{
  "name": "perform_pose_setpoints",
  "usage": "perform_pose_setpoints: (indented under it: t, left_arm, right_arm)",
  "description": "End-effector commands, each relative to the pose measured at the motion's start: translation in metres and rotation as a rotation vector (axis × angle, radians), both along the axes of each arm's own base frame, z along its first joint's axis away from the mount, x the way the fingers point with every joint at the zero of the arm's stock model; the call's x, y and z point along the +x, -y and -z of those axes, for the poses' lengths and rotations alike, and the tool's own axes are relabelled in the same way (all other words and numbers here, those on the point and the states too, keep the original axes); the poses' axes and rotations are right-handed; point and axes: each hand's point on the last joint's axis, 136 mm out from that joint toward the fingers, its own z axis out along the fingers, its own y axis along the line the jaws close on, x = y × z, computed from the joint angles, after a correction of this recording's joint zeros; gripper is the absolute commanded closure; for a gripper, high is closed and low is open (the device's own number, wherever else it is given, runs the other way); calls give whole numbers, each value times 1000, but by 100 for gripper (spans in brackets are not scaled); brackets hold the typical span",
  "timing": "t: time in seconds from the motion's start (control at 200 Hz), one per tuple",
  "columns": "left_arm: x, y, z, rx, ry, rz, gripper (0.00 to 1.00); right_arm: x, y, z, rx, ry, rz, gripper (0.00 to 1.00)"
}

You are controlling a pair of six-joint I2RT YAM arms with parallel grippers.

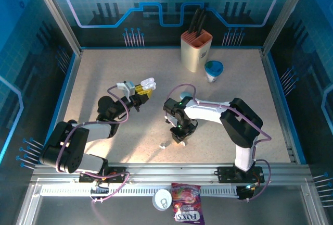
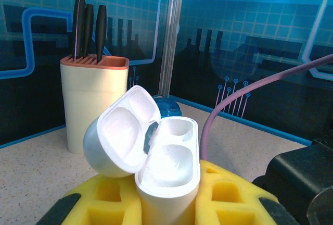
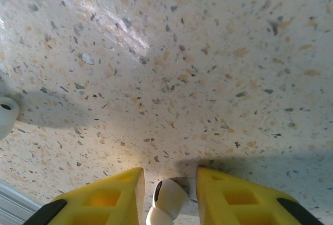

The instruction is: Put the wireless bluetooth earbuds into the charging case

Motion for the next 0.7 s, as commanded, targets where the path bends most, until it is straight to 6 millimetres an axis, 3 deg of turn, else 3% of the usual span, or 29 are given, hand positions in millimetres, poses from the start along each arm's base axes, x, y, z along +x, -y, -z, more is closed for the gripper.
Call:
perform_pose_setpoints:
  t: [0.0,0.195,0.485,0.695]
  left_arm:
    - [0,-4,-7,-3,38,-11,93]
    - [0,-4,-7,-7,37,-9,93]
    - [0,-3,-6,-8,32,-3,93]
    - [-6,4,0,-2,0,52,93]
  right_arm:
    - [-9,0,-8,-16,-17,-13,67]
    - [-12,4,-5,-42,-21,-5,67]
    - [-5,2,-4,-33,10,8,79]
    - [25,-9,-42,153,191,43,79]
